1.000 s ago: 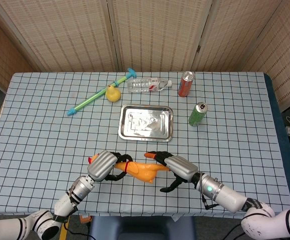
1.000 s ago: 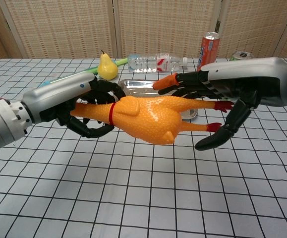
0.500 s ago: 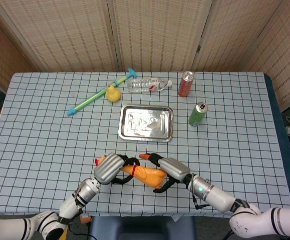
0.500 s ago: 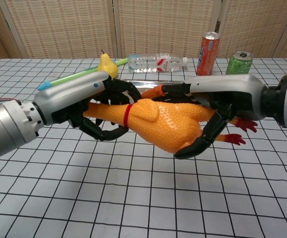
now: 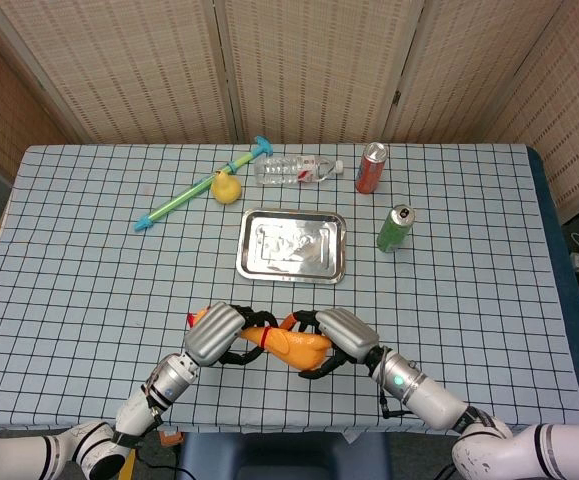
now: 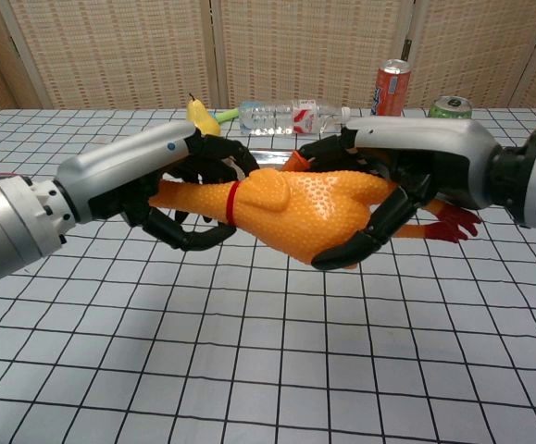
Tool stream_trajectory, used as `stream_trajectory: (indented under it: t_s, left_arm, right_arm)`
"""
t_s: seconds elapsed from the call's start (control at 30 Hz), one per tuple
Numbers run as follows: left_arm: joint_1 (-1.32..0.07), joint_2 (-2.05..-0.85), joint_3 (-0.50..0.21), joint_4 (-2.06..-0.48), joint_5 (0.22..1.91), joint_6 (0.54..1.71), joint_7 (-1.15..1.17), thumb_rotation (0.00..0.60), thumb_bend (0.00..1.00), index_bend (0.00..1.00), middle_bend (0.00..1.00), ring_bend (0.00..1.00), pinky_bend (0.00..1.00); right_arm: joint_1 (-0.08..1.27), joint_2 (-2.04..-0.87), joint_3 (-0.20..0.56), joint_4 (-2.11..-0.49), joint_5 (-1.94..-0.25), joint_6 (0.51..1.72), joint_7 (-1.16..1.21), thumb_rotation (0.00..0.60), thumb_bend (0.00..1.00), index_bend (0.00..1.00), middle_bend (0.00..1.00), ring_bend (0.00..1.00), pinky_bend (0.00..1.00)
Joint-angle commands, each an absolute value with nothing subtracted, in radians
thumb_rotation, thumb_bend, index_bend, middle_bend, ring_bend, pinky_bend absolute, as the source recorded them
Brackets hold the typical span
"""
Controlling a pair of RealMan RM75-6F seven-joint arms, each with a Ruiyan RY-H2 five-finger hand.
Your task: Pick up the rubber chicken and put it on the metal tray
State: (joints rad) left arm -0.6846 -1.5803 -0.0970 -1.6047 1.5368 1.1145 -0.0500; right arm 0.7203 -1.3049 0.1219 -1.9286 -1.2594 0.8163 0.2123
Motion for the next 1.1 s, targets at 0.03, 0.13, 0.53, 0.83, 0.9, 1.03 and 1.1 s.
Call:
stream_trajectory:
  t_s: [0.03,0.13,0.53,0.83,0.9,1.03,1.1]
  left_arm:
    - [-0.685,-1.580,-0.097,-1.604,1.536,1.114,-0.050,0.600,0.73,0.85,0.70,0.53,0.64]
    - [-0.685,-1.579,-0.097,-1.603,1.536,1.116,-0.049,0.600,0.73,0.85,0.70,0.53,0.64]
    - [-0.683,-1.576,-0.100,-1.586,1.523,1.115,-0.060,0.600,0.73,0.85,0.70,0.53,0.64]
    - [-0.680,-1.576,-0.111,-1.513,1.488,1.099,-0.130,0.600,0.73,0.85,0.71,0.53,0.64]
    - [-0.686,-1.581,-0.116,-1.487,1.479,1.086,-0.154,0.600,0.73,0.85,0.71,0.53,0.64]
    - [-0.713,-1.614,-0.141,-1.401,1.463,1.055,-0.208,0.600,0.73,0.85,0.71,0.54,0.64]
    - [-0.739,-1.650,-0.165,-1.330,1.438,1.019,-0.251,0.600,0.73,0.85,0.71,0.54,0.64]
  right_arm:
    - [0.719,-1.298,0.119,-1.937,-1.257,0.814,0.203,0.600,0.44,1.00,0.79,0.98,1.00]
    - [0.718,-1.295,0.120,-1.943,-1.259,0.818,0.198,0.600,0.45,1.00,0.79,0.98,1.00]
    - [0.696,-1.217,0.105,-1.941,-1.347,0.833,0.228,0.600,0.18,0.00,0.00,0.00,0.15]
    - [0.583,-1.090,0.046,-1.936,-1.565,1.012,0.399,0.600,0.11,0.00,0.00,0.00,0.00]
    - [0.556,-1.057,0.026,-1.925,-1.611,1.057,0.451,0.600,0.11,0.00,0.00,0.00,0.00]
    - [0.488,-1.018,-0.026,-1.887,-1.692,1.159,0.474,0.600,0.11,0.00,0.00,0.00,0.00]
    - [0.446,-1.020,-0.051,-1.858,-1.723,1.219,0.468,0.600,0.11,0.00,0.00,0.00,0.00]
